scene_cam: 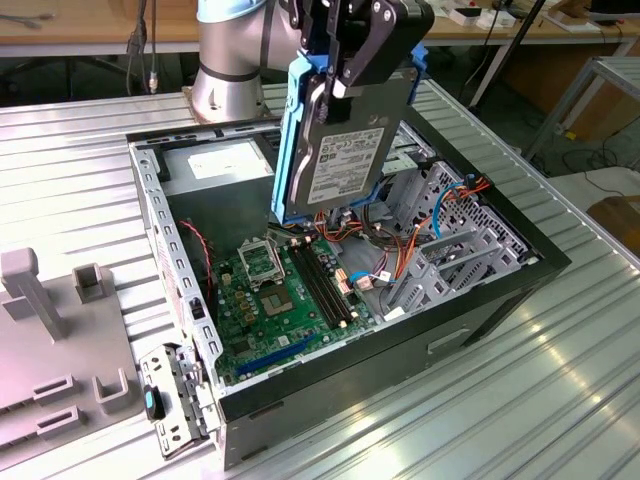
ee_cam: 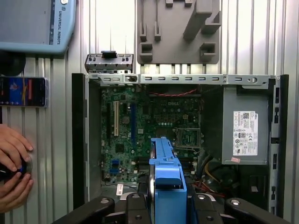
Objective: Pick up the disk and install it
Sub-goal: 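Insert the disk into the insertion slot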
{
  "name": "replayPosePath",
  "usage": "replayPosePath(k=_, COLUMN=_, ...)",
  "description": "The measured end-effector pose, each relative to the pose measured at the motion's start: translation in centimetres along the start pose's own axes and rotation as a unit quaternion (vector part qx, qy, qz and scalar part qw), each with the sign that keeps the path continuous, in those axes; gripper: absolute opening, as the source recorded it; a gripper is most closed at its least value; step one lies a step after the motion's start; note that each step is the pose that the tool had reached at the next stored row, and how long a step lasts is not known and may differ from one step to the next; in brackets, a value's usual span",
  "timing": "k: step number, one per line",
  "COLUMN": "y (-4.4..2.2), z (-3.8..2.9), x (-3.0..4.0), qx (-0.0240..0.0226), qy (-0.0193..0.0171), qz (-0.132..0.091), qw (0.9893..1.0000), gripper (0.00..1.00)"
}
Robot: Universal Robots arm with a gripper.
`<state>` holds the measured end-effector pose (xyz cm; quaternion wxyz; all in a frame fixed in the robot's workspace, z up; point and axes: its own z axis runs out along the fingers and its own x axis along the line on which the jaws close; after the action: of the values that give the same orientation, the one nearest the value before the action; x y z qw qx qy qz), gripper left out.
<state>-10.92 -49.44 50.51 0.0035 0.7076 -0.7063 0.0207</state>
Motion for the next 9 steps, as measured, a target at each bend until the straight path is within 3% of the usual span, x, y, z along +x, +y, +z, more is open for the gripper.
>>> replayPosePath(k=3, y=-0.01, z=0.06, x=0.83, qx=0.0, qy=0.0, qz=0.0, qw=1.0, gripper=0.37)
replayPosePath(k=4, y=-0.37, z=0.08, x=1.24, qx=0.0, qy=-0.0001, qz=0.0, qw=1.0, gripper=0.37)
replayPosePath(k=9, y=-1.35, z=0.14, x=1.5, qx=0.0, qy=-0.0001, qz=0.0, qw=1.0, gripper=0.37)
